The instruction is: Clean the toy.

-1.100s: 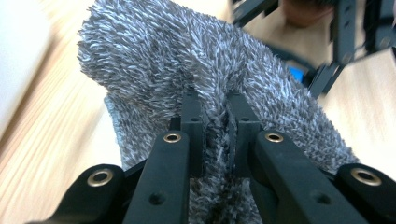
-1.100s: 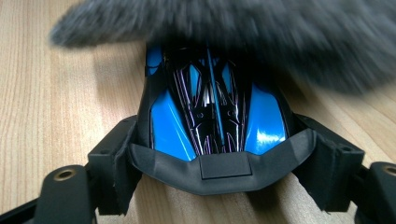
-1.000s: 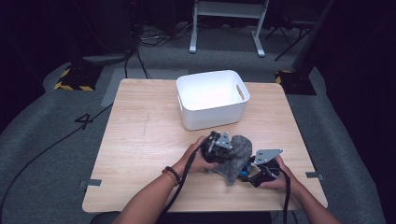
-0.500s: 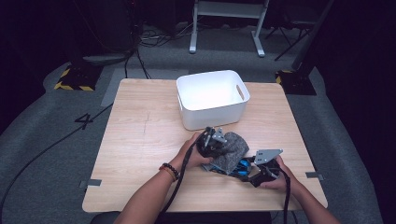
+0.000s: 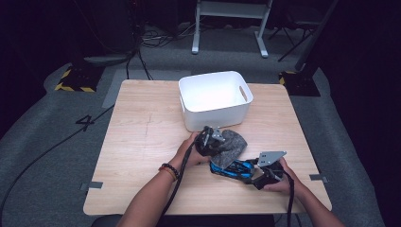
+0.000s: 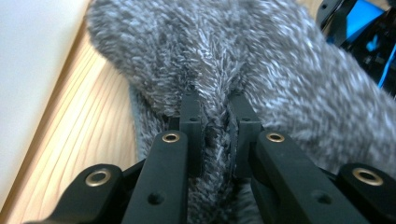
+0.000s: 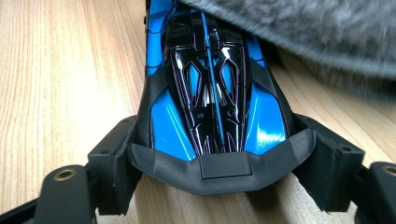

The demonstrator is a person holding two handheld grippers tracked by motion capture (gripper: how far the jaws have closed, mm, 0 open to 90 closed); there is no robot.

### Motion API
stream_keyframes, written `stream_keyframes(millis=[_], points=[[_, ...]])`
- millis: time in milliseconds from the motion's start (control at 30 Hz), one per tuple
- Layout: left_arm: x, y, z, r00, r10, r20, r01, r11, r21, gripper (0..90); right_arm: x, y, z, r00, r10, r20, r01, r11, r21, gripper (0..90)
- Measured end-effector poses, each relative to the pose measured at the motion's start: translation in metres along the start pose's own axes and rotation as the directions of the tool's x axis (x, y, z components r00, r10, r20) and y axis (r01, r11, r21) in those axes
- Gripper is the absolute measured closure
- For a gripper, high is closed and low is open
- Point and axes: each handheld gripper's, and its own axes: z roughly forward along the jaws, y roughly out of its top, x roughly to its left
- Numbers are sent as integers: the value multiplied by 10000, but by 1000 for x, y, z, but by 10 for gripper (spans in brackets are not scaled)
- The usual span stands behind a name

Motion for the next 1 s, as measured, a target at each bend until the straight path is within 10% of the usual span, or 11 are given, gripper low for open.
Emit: stream_keyframes(millis=[433, 1000], points=[[-9, 25, 22, 9911, 772, 1088, -848, 9941, 673, 799, 0, 0, 0, 10000, 10, -17, -10, 10000, -2, 240], [-2, -21, -25, 9983, 548, 216, -568, 9927, 1062, 811, 0, 1, 1, 9998, -119, -147, 120, 9999, 15, 237]])
